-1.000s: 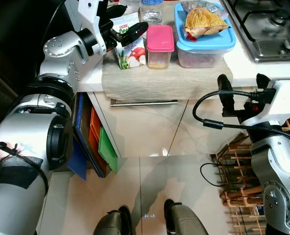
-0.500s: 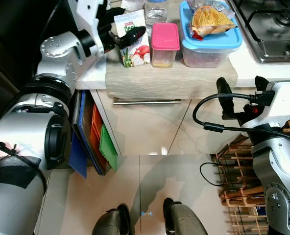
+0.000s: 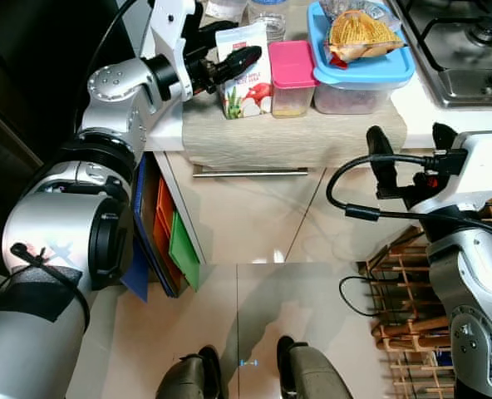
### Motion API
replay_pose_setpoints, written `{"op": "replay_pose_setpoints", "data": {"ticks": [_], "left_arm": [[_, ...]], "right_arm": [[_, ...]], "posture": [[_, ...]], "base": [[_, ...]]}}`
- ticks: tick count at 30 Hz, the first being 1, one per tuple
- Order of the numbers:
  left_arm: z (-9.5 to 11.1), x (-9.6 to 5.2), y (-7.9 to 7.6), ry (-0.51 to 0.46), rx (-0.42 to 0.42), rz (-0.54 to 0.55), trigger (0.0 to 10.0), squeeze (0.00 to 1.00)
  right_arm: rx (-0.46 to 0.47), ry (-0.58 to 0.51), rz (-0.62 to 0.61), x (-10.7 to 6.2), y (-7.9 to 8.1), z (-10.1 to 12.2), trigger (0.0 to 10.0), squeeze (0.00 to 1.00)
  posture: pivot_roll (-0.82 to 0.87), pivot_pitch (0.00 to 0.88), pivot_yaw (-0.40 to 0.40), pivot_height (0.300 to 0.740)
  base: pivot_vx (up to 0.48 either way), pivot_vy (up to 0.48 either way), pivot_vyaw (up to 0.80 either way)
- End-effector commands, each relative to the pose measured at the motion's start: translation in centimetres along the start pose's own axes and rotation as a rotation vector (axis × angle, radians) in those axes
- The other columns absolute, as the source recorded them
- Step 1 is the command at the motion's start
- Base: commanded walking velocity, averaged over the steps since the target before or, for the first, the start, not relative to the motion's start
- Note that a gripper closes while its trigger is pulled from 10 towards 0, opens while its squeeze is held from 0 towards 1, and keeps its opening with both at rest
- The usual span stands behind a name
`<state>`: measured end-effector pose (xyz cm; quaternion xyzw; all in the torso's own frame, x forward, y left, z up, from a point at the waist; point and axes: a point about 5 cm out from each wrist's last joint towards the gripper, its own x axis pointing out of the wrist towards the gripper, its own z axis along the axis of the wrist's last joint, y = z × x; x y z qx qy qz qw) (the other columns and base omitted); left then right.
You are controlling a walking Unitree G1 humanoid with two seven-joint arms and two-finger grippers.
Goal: Restocking fridge
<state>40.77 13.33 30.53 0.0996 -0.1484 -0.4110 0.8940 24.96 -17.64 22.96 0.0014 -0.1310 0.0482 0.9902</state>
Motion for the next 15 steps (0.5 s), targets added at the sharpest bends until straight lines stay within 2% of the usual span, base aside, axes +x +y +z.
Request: {"op": "replay_pose_setpoints", "data": {"ticks": [1, 2, 8, 15], "left_arm": [[0.1, 0.2, 0.1, 0.035, 0.026, 0.005, 0.0, 1.0], [0.2, 0.1, 0.2, 0.035, 0.03, 0.021, 10.0, 1.0], [1.1, -0.2, 1.0, 0.007, 0.022, 0.057, 10.0, 1.0], [1.5, -0.4, 1.2, -0.009, 0.01, 0.043, 10.0, 1.0]], "right_arm": [[0.01, 0.013, 0.005, 0.1, 0.1, -0.3, 10.0, 0.0], [0.011, 0.014, 0.006, 0.1, 0.1, -0.4, 10.0, 0.0], [0.015, 0.016, 0.012, 0.2, 0.2, -0.5, 10.0, 0.0], [0.017, 0.016, 0.016, 0.4, 0.3, -0.6, 10.0, 0.0]], "posture": [[-0.35, 0.232, 0.027, 0.74], [-0.35, 0.231, 0.027, 0.74], [-0.34, 0.227, 0.026, 0.74], [-0.33, 0.223, 0.027, 0.74]], "base": [[0.0, 0.0, 0.0], [0.0, 0.0, 0.0], [0.0, 0.0, 0.0], [0.0, 0.0, 0.0]]}}
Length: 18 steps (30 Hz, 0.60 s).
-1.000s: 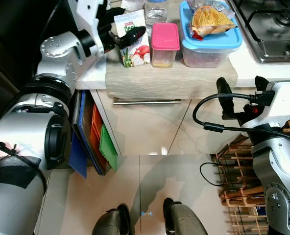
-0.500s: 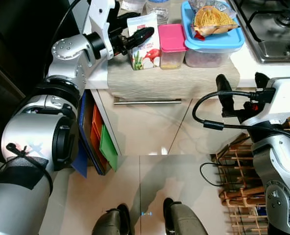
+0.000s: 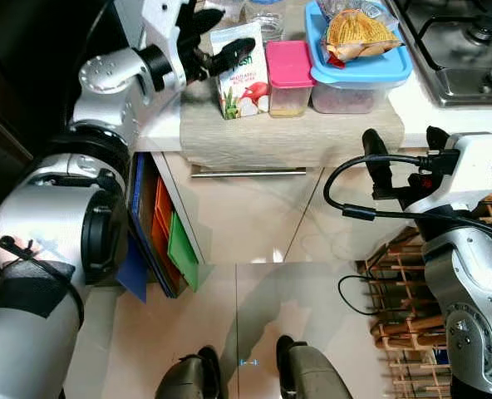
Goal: Restocking fridge
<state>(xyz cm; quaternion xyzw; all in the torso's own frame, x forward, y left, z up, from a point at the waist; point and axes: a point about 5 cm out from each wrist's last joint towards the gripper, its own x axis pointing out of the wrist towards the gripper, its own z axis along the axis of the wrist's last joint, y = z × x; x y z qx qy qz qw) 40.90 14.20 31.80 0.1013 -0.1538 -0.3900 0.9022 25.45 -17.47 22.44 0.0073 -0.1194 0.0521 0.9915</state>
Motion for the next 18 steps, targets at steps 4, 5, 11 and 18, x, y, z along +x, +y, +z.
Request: {"op": "replay_pose_setpoints", "data": {"ticks": [4, 5, 11, 18], "left_arm": [[0.2, 0.0, -0.1, -0.009, -0.015, -0.034, 10.0, 1.0], [0.0, 0.0, -0.3, -0.002, -0.023, -0.066, 10.0, 1.0], [-0.7, 0.1, -0.9, 0.023, -0.038, -0.113, 10.0, 1.0], [-1.0, 0.5, -1.1, 0.026, -0.043, -0.065, 0.0, 0.0]], "right_arm": [[0.007, -0.008, 0.012, 0.2, 0.2, -0.1, 10.0, 0.0], [0.009, -0.008, 0.012, 0.2, 0.2, -0.2, 10.0, 0.0], [0.013, -0.005, 0.013, 0.3, 0.3, -0.3, 10.0, 0.0], [0.012, -0.003, 0.013, 0.2, 0.4, -0.4, 10.0, 0.0]], "posture": [[-0.33, 0.219, 0.028, 0.74], [-0.33, 0.219, 0.028, 0.74], [-0.32, 0.219, 0.03, 0.74], [-0.33, 0.22, 0.029, 0.74]], "base": [[0.0, 0.0, 0.0], [0.0, 0.0, 0.0], [0.0, 0.0, 0.0], [0.0, 0.0, 0.0]]}}
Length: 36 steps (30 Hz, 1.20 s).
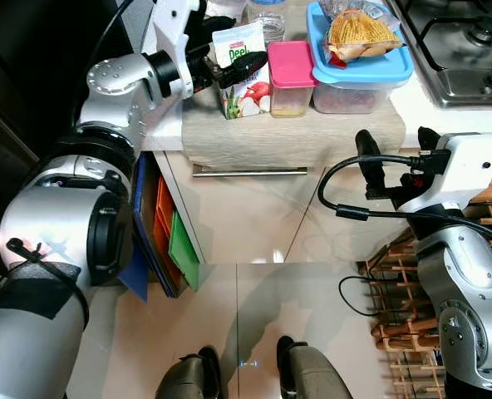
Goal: Restocking fridge
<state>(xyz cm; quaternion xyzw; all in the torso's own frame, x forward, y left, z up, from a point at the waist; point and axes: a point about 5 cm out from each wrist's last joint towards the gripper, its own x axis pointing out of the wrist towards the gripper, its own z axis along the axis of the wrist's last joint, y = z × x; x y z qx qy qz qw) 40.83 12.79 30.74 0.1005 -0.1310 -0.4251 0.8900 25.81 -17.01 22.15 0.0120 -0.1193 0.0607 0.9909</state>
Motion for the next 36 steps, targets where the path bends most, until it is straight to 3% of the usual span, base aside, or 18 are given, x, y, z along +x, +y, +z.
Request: {"op": "replay_pose_setpoints", "data": {"ticks": [1, 5, 12, 36], "left_arm": [[-0.1, -0.2, 0.2, -0.012, -0.018, 0.019, 0.0, 0.0], [0.9, -0.4, 0.8, -0.074, -0.052, 0.065, 0.0, 0.0], [0.7, -0.6, 0.8, -0.078, -0.055, 0.043, 0.0, 0.0], [-0.6, -0.4, -0.1, -0.021, -0.058, -0.027, 0.0, 0.0]], "right_arm": [[0.0, -0.003, -0.002, -0.1, -0.1, 0.0, 10.0, 0.0], [0.0, -0.002, -0.003, -0.1, 0.0, -0.1, 10.0, 0.0], [0.002, -0.001, -0.002, -0.1, 0.0, -0.2, 10.0, 0.0], [0.005, -0.004, 0.0, 0.2, 0.2, -0.6, 10.0, 0.0]], "posture": [[-0.33, 0.22, 0.029, 0.74], [-0.32, 0.221, 0.03, 0.74], [-0.32, 0.219, 0.028, 0.74], [-0.31, 0.191, 0.038, 0.74]], "base": [[0.0, 0.0, 0.0], [0.0, 0.0, 0.0], [0.0, 0.0, 0.0], [0.0, 0.0, 0.0]]}}
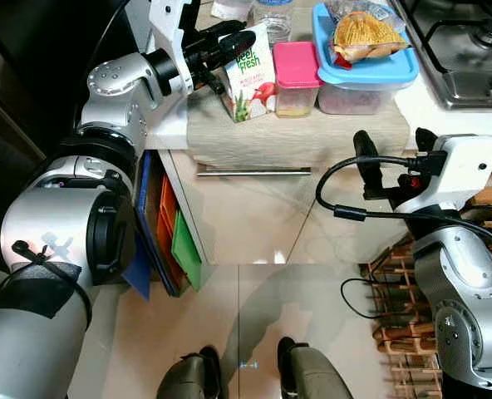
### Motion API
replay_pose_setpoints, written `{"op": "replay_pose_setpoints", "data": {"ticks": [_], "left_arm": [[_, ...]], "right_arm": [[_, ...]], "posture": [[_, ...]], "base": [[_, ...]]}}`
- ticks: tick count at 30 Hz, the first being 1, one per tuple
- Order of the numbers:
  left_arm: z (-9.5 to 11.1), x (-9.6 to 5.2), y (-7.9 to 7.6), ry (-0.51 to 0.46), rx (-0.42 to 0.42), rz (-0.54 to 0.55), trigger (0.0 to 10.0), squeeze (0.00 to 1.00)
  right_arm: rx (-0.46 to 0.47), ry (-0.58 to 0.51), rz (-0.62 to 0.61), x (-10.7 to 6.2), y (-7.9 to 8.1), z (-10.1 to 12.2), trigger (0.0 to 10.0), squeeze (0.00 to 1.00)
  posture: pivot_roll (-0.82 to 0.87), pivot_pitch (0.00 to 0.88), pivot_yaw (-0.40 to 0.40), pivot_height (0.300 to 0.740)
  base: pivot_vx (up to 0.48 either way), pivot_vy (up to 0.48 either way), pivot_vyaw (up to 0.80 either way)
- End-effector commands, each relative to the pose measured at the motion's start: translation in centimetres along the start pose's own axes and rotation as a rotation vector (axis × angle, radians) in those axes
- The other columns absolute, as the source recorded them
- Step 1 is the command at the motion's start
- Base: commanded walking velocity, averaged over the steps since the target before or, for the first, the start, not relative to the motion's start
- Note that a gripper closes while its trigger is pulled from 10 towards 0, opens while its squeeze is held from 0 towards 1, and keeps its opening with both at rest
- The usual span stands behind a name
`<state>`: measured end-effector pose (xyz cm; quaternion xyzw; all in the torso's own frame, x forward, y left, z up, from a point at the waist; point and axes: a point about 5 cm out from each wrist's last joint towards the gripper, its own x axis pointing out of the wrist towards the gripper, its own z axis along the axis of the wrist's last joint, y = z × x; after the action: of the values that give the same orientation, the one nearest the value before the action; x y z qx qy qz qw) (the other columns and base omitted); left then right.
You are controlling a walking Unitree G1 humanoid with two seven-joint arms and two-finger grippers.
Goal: Restocking fridge
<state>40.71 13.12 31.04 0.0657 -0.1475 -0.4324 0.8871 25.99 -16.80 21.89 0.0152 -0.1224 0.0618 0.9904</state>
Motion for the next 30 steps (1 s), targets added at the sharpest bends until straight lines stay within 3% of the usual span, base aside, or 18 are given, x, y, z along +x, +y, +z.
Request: {"op": "replay_pose_setpoints", "data": {"ticks": [1, 5, 12, 14, 20, 21, 22, 23, 26, 30], "left_arm": [[-0.9, -0.3, -0.2, 0.042, -0.01, -0.025, 0.0, 0.0], [-0.5, -0.5, 0.1, 0.028, -0.018, -0.015, 0.0, 0.0], [3.2, -1.3, 2.1, -0.137, -0.059, 0.075, 0.0, 0.0], [5.0, -1.9, 2.9, -0.214, -0.055, 0.102, 0.0, 0.0], [6.4, -2.4, 3.3, -0.301, -0.002, 0.171, 0.0, 0.0], [6.4, -2.4, 3.3, -0.31, 0.007, 0.215, 4.4, 0.0], [6.3, -2.4, 3.3, -0.314, 0.011, 0.247, 4.4, 0.0], [6.1, -2.4, 3.0, -0.337, 0.042, 0.308, 10.0, 0.0], [4.8, -2.1, 2.0, -0.323, 0.073, 0.351, 10.0, 0.0], [3.2, -1.6, 0.5, -0.317, 0.031, 0.381, 10.0, 0.0]], "right_arm": [[0.0, 0.001, -0.001, 0.2, 0.0, -0.3, 10.0, 0.0], [0.004, -0.005, -0.002, 0.5, 0.1, -0.4, 10.0, 0.0], [0.019, -0.02, -0.009, 1.2, 0.2, -0.7, 10.0, 0.0], [0.027, -0.036, -0.01, 1.8, 0.3, -0.8, 10.0, 0.0], [0.033, -0.055, -0.015, 2.8, 0.3, -1.0, 10.0, 0.0], [0.035, -0.059, -0.019, 3.0, 0.2, -1.1, 10.0, 0.0], [0.037, -0.061, -0.021, 3.1, 0.2, -1.2, 10.0, 0.0], [0.04, -0.066, -0.028, 3.5, 0.2, -1.4, 10.0, 0.0], [0.042, -0.07, -0.04, 3.8, 0.1, -1.5, 10.0, 0.0], [0.036, -0.076, -0.053, 4.1, 0.0, -1.6, 10.0, 0.0]], "posture": [[-0.31, 0.188, 0.039, 0.74], [-0.3, 0.176, 0.047, 0.74], [-0.27, 0.141, 0.057, 0.74], [-0.25, 0.113, 0.056, 0.74], [-0.2, 0.071, 0.058, 0.74], [-0.19, 0.062, 0.057, 0.74], [-0.18, 0.058, 0.057, 0.74], [-0.17, 0.047, 0.057, 0.74], [-0.16, 0.036, 0.049, 0.74], [-0.15, 0.029, 0.04, 0.74]], "base": [[0.0, 0.0, 0.0], [0.0, 0.0, 0.0], [0.0, 0.0, 0.0], [0.0, 0.0, 0.0], [0.0, 0.0, 0.0], [0.0, 0.0, 0.0], [0.0, 0.0, 0.0], [0.0, 0.0, 0.0], [0.0, 0.0, 0.0], [0.0, 0.0, 0.0]]}}
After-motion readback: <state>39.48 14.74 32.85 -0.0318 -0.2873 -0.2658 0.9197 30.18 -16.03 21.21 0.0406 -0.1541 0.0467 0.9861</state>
